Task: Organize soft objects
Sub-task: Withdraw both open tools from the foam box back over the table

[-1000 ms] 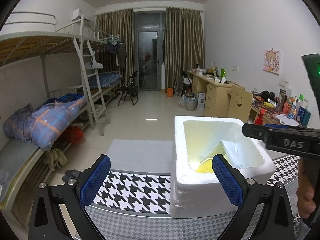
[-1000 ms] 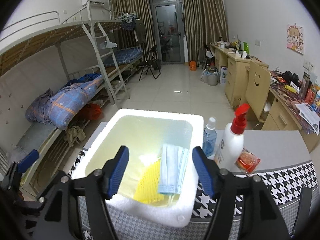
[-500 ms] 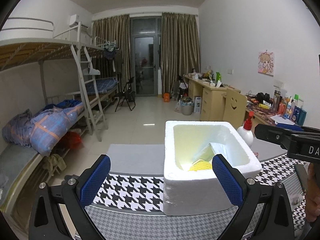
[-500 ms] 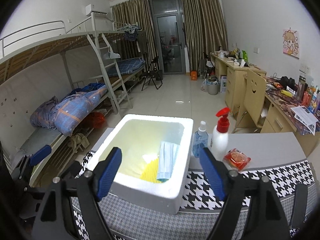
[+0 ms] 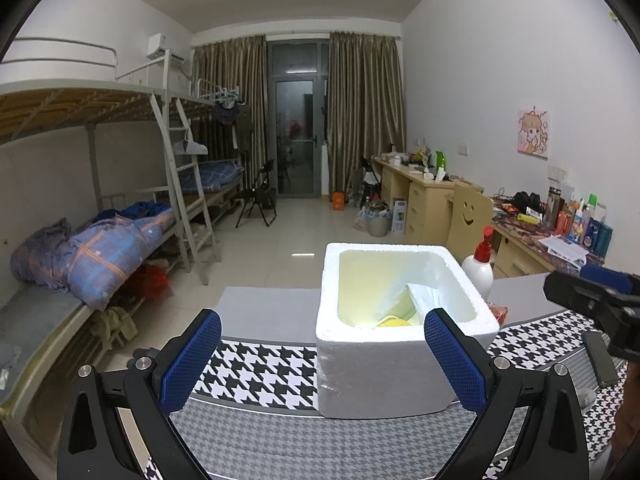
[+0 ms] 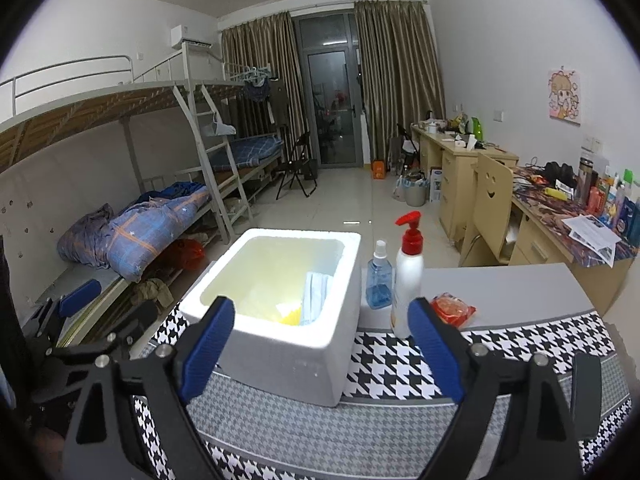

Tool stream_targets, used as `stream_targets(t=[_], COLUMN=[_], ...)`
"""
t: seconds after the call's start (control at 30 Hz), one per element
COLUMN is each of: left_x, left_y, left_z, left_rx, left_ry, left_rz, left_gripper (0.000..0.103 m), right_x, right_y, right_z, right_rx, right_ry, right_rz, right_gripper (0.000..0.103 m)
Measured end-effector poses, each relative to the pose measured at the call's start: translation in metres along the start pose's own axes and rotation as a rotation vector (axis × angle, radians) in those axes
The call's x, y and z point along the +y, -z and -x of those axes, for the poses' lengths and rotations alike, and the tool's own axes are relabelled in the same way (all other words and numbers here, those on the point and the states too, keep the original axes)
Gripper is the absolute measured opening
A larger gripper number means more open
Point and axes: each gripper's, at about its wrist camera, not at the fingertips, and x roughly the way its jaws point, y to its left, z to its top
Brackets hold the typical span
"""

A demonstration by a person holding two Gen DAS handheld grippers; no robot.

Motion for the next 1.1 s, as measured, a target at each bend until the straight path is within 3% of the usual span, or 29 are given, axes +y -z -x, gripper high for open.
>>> stream_targets(t=[0.27,0.8,1.1], left_x=[-0.007,-0.025,-0.030], left_y=[0.000,0.004,0.014], left_z=[0.016,0.063,0.070], left_rx=[-0.027,-0.101,-0.091], left_ry=[0.013,0.070,0.101], left_rz=[-0.012,-0.056,-0.045], left_gripper=[0.102,0.102,0.102], right_x=[-0.002,-0.008,-0.016], right_y=[0.008,0.027,0.040], right_z=[0.022,0.059,0.070], right_rx=[-0.040,-0.086,-0.093], right_ry=[0.013,0.019,0.035], right_rz=[0.004,0.018,0.008], right_gripper=[0.097,0.097,0.097])
